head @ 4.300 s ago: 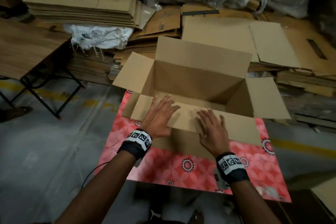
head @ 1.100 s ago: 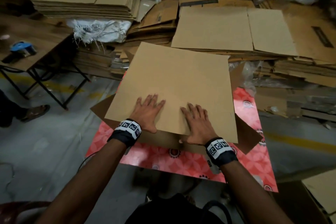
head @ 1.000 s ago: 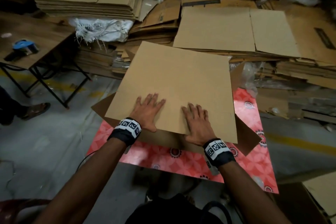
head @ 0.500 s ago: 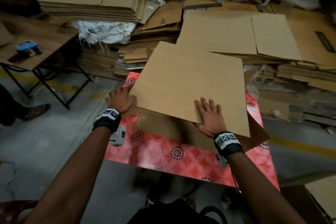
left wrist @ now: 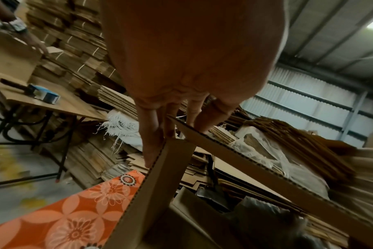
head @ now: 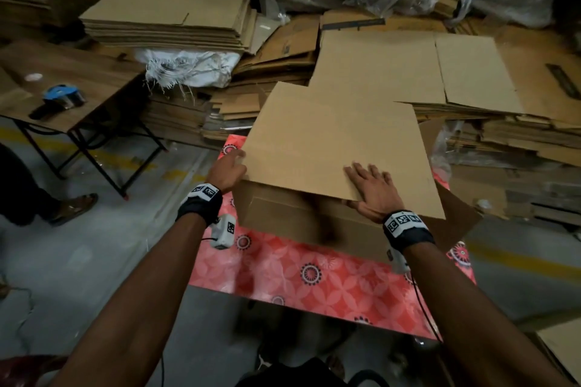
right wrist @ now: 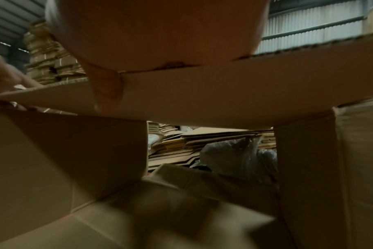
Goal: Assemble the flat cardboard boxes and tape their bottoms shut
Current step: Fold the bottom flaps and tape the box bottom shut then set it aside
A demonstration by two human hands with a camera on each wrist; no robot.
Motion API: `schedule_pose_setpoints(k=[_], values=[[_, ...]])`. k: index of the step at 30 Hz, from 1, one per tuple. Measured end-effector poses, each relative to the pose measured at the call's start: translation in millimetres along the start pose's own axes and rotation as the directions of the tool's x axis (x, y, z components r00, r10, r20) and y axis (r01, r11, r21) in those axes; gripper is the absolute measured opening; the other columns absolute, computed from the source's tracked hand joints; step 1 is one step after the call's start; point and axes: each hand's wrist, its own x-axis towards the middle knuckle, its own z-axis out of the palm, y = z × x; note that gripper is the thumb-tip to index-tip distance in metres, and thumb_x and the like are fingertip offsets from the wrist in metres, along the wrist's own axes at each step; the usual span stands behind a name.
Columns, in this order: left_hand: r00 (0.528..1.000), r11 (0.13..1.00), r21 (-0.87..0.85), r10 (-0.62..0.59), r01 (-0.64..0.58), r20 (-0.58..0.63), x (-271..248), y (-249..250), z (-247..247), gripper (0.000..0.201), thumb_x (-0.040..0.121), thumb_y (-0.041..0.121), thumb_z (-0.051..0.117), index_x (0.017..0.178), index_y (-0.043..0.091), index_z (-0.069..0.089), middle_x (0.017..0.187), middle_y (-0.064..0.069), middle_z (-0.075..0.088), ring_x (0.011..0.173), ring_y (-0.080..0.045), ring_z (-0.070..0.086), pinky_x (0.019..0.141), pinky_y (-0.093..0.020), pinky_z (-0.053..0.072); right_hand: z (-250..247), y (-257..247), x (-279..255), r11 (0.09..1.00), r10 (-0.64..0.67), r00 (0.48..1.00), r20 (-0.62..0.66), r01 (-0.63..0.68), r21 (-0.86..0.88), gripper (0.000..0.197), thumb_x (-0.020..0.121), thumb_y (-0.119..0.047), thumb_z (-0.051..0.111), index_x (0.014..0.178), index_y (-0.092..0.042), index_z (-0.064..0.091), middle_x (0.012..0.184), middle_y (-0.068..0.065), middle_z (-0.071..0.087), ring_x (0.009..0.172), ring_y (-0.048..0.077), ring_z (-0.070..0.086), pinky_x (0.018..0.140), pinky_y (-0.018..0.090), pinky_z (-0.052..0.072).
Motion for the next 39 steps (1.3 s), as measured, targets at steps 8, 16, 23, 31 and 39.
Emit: schedule_pose_setpoints(k=[8, 16, 23, 31, 39], values=[[0.985, 0.493, 0.859, 0.159, -0.141, 0.071, -12.9, 22.9, 6.3, 0.076, 0.078, 0.064, 0.062, 0.146, 0.038, 0.042, 0.158, -0.020, 0.031, 0.146, -0.056, 0.016, 0.106, -0.084, -0.004, -17.8, -34.3, 18.6, 0.984, -0.026, 0.997, 0.074, 0.012, 0.181, 0.080, 0.089, -0.074, 0.039, 0.159, -0.035, 0.031, 0.166, -0.003, 0.031, 0.146, 0.034, 0.038, 0.116, 0.057, 0.034], [0.909, 0.514, 0.764, 0.345, -0.390, 0.232, -24.7, 12.9, 32.9, 0.063, 0.092, 0.031, 0.056, 0.152, 0.036, 0.037, 0.149, -0.002, 0.049, 0.133, -0.028, 0.047, 0.108, -0.048, 0.038, 3.9, -87.1, 30.0, 0.978, -0.067, 0.996, 0.054, 0.055, 0.201, 0.086, 0.082, -0.079, 0.037, 0.154, -0.033, 0.037, 0.162, -0.004, 0.038, 0.141, 0.029, 0.043, 0.111, 0.056, 0.037], [0.969, 0.600, 0.761, 0.151, -0.247, 0.196, -19.1, -37.3, 21.7, 0.056, 0.095, 0.032, 0.054, 0.149, 0.042, 0.043, 0.148, 0.002, 0.053, 0.134, -0.026, 0.050, 0.109, -0.050, 0.034, 30.5, -83.1, 3.3, 0.959, 0.281, 0.960, 0.023, -0.281, 0.037, 0.078, 0.085, -0.075, 0.049, 0.144, -0.024, 0.045, 0.145, 0.008, 0.051, 0.131, 0.046, 0.046, 0.107, 0.065, 0.031], [0.914, 0.672, 0.680, -0.012, -0.294, 0.406, -34.4, -74.6, 78.6, 0.050, 0.095, 0.045, 0.058, 0.144, 0.036, 0.051, 0.148, 0.001, 0.054, 0.135, -0.027, 0.050, 0.110, -0.050, 0.041, 106.8, -94.2, -19.0, 0.937, 0.298, 0.920, 0.255, -0.333, 0.106, 0.060, 0.092, -0.070, 0.047, 0.126, -0.021, 0.056, 0.127, 0.012, 0.064, 0.116, 0.038, 0.059, 0.097, 0.050, 0.042], [0.830, 0.721, 0.577, -0.004, -0.383, 0.557, -63.2, -101.5, 152.9, 0.050, 0.097, 0.046, 0.056, 0.143, 0.026, 0.049, 0.136, -0.010, 0.057, 0.122, -0.034, 0.056, 0.097, -0.045, 0.048, 152.6, -89.0, -27.3, 0.918, 0.235, 0.874, 0.425, -0.344, 0.200, 0.065, 0.086, -0.065, 0.066, 0.132, -0.019, 0.061, 0.131, 0.016, 0.064, 0.119, 0.038, 0.061, 0.101, 0.043, 0.049]])
